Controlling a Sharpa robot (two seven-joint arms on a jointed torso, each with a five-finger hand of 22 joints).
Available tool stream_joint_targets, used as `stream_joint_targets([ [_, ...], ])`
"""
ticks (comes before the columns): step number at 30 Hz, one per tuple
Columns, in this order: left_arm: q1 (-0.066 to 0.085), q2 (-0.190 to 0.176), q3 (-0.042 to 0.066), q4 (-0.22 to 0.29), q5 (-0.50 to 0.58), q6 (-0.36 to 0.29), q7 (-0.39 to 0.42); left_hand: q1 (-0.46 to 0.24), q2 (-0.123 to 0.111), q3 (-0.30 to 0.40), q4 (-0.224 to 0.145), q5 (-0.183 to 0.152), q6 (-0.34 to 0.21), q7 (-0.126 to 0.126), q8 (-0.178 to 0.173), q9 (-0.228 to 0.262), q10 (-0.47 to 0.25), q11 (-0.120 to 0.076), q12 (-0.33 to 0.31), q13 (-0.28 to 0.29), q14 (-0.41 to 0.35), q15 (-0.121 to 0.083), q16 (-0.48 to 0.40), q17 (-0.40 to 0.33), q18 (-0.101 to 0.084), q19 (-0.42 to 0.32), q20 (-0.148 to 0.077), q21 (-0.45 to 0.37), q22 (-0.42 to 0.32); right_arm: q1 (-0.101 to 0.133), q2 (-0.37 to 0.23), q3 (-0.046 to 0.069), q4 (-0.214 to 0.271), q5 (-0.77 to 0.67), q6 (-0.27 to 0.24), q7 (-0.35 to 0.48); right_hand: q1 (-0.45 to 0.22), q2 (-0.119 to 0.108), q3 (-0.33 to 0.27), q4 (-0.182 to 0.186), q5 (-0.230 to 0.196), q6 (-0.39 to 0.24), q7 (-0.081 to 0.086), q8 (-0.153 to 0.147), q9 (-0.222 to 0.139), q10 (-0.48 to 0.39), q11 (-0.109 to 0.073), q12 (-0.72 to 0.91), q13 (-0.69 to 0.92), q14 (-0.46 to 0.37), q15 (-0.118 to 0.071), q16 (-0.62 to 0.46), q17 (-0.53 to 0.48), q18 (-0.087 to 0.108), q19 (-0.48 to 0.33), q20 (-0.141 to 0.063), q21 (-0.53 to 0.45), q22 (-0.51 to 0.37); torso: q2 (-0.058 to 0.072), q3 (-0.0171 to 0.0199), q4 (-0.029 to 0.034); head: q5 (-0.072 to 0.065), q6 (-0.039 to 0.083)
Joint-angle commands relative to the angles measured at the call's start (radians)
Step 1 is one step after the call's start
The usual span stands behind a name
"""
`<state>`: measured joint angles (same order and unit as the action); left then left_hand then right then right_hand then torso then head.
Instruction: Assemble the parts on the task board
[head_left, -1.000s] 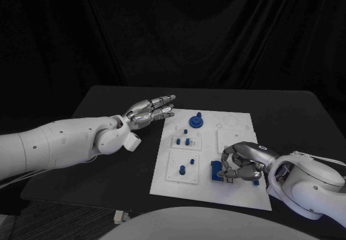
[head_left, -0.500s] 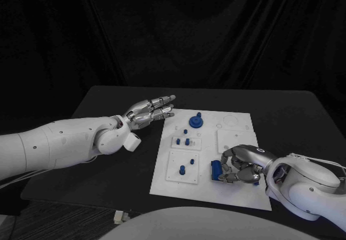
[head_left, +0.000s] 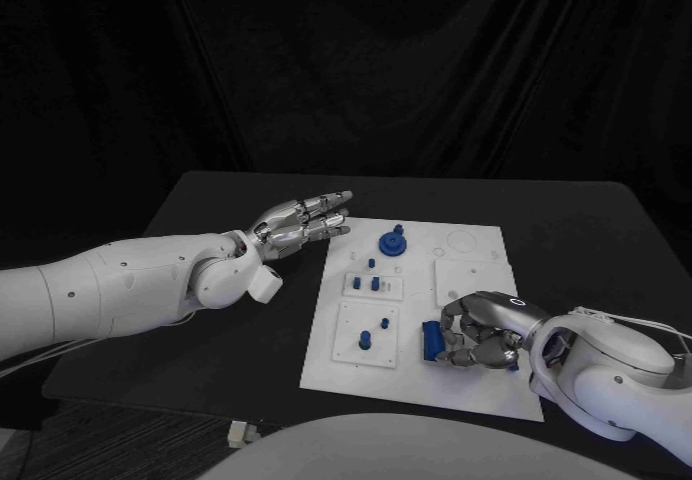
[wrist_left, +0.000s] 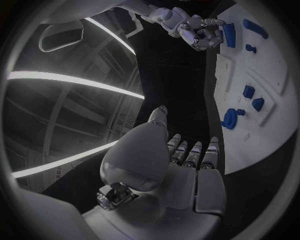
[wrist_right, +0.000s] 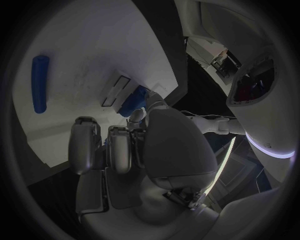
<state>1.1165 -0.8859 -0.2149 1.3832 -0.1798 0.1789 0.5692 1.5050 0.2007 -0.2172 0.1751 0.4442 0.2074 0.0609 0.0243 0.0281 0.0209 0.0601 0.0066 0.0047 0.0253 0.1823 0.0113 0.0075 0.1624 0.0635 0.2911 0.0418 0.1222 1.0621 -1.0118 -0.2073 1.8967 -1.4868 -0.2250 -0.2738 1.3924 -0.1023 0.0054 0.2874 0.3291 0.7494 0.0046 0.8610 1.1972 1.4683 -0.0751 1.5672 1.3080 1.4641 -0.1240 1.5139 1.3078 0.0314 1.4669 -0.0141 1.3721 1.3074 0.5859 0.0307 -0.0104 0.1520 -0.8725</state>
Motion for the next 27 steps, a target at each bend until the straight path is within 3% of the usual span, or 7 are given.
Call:
stream_joint_targets([
  [1,-0.002,0.001,0.001,0.002,0.007,0.014,0.009,-0.004,0.010,-0.002,-0.006,0.003,0.003,0.001,0.006,0.001,0.001,0.006,-0.001,0.001,0.001,0.006,0.005,0.002,0.012,0.006,-0.001,0.005,0.000,-0.003,0.004,0.000,-0.003,-0.012,0.012,-0.032,-0.015,0.007,-0.012,0.002,-0.052,0.005,-0.003,0.009,-0.004,0.102,0.004,0.004,0.263,0.079,0.002,0.003,0.125,0.016,0.006,0.009,-0.004,0.201,0.000,0.0001,0.0001,0.000,0.000],
  [9,-0.002,0.001,0.001,0.002,0.007,0.017,0.007,-0.003,0.013,-0.002,-0.006,0.004,0.005,0.004,0.006,0.001,0.002,0.007,0.000,0.002,0.001,0.007,0.006,0.002,0.012,0.006,-0.001,0.005,-0.001,-0.010,0.016,0.000,-0.014,-0.012,0.017,-0.052,-0.060,0.006,-0.022,0.005,-0.190,0.012,-0.006,0.030,-0.012,0.102,0.002,0.004,0.263,0.080,0.000,0.004,0.128,0.016,0.006,0.007,-0.008,0.200,0.000,0.0000,0.0004,0.001,0.000],
  [12,-0.002,0.001,0.001,0.001,0.007,0.018,0.005,-0.003,0.013,-0.002,-0.006,0.004,0.005,0.004,0.006,0.001,0.002,0.007,0.000,0.002,0.001,0.007,0.006,0.002,0.012,0.006,-0.001,0.005,-0.001,-0.013,0.019,0.000,-0.017,-0.012,0.027,-0.056,-0.094,-0.023,-0.027,0.007,-0.275,0.012,-0.008,0.040,-0.019,0.102,0.000,0.004,0.263,0.079,-0.001,0.001,0.124,0.017,0.004,0.006,-0.014,0.199,0.000,0.0001,0.0006,0.001,0.000],
  [16,-0.003,0.000,0.001,0.001,0.007,0.021,0.003,-0.003,0.014,-0.001,-0.007,0.004,0.012,0.008,0.008,0.002,0.002,0.007,0.000,0.002,0.001,0.007,0.006,0.002,0.011,0.006,-0.001,0.005,-0.001,-0.016,0.018,0.000,-0.016,-0.012,0.029,-0.055,-0.126,-0.058,-0.059,0.009,-0.280,0.009,-0.009,0.045,-0.022,0.102,-0.002,0.004,0.263,0.078,-0.003,0.000,0.123,0.018,0.002,0.004,-0.018,0.198,0.000,0.0001,0.0005,0.000,0.000],
  [22,-0.004,0.000,0.001,0.001,0.007,0.023,0.001,-0.002,0.015,-0.001,-0.008,0.004,0.016,0.012,0.008,0.003,0.002,0.008,0.000,0.002,0.001,0.007,0.006,0.002,0.011,0.006,-0.001,0.005,-0.001,-0.017,-0.004,0.001,-0.003,-0.012,-0.009,-0.041,-0.151,-0.041,-0.158,0.009,-0.279,-0.003,-0.011,0.052,-0.025,0.102,-0.005,0.004,0.263,0.078,-0.006,0.000,0.124,0.019,-0.001,0.001,-0.023,0.197,0.000,0.0002,0.0006,0.001,0.000],
  [25,-0.005,0.000,0.001,0.000,0.007,0.023,0.001,-0.002,0.015,-0.001,-0.008,0.004,0.016,0.012,0.008,0.003,0.002,0.008,0.000,0.002,0.001,0.007,0.006,0.002,0.011,0.006,-0.001,0.005,-0.001,-0.016,-0.035,0.001,0.017,-0.006,-0.064,-0.027,-0.181,-0.021,-0.181,0.008,-0.278,-0.034,0.002,-0.045,-0.114,0.102,0.000,0.004,0.263,0.081,-0.002,0.004,0.134,0.017,0.003,0.001,-0.017,0.199,0.000,0.0000,0.0001,0.003,0.000],
  [27,-0.005,0.000,0.001,-0.001,0.007,0.022,0.000,-0.002,0.016,-0.001,-0.009,0.004,0.019,0.013,0.009,0.003,0.002,0.008,0.000,0.002,0.001,0.008,0.006,0.002,0.011,0.007,-0.001,0.005,0.000,-0.008,-0.061,0.001,0.034,0.007,-0.101,-0.018,-0.290,0.068,-0.185,0.004,-0.275,-0.033,0.012,-0.109,-0.187,0.102,0.009,0.004,0.263,0.083,0.003,0.009,0.144,0.015,0.008,0.007,-0.009,0.201,0.000,-0.0001,-0.0003,0.004,0.000],
])
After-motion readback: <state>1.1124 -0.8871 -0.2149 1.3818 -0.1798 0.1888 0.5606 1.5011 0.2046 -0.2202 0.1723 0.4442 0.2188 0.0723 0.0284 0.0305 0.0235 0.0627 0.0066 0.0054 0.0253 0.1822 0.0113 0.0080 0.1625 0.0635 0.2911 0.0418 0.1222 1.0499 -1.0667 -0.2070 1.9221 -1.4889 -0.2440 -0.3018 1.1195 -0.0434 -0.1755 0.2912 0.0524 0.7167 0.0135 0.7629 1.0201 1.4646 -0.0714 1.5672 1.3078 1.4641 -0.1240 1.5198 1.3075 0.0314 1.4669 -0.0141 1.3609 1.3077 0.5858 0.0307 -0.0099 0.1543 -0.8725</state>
